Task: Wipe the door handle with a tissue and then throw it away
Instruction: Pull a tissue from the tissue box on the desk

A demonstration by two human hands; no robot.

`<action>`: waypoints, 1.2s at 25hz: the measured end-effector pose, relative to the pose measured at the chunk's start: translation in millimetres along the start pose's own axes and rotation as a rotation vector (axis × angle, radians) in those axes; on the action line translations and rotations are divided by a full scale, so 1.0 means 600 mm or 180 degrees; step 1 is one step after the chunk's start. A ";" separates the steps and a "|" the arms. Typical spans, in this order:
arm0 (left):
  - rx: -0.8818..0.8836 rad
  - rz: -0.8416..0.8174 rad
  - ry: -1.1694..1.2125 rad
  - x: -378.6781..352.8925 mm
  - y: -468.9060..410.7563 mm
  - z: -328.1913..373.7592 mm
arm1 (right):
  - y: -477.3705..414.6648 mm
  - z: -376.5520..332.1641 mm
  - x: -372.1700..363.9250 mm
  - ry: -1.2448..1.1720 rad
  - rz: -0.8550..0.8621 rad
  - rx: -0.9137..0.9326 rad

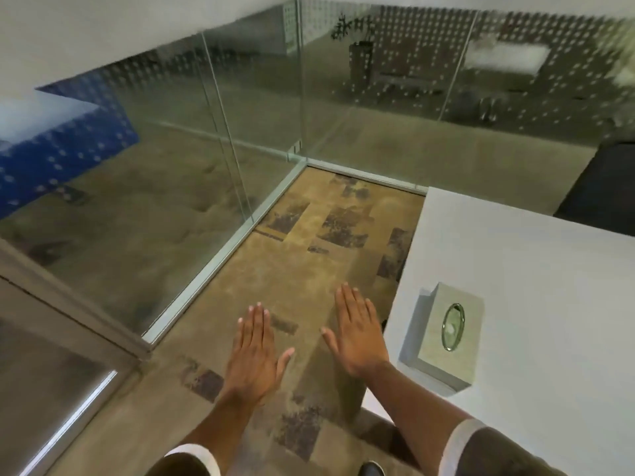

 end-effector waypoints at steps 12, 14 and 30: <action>-0.1255 -0.0232 0.0086 0.041 -0.131 0.372 | 0.153 0.318 0.140 0.0008 0.0694 -0.1359; -0.1524 -0.0237 0.0113 0.042 -0.150 0.418 | 0.167 0.356 0.155 0.0040 0.0658 -0.1732; -0.3061 -0.0577 -0.0363 -0.022 -0.234 0.549 | 0.092 0.446 0.141 0.0139 0.0049 -0.2029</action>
Point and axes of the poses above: each hand's wrist, its own y-axis away from the middle knuckle, its own x-axis out of the back of the hand, z = x × y, the point moved 5 cm from there along -y, towards the middle knuckle, and after that the axes turned 12 degrees about -y, right-handed, at the moved point
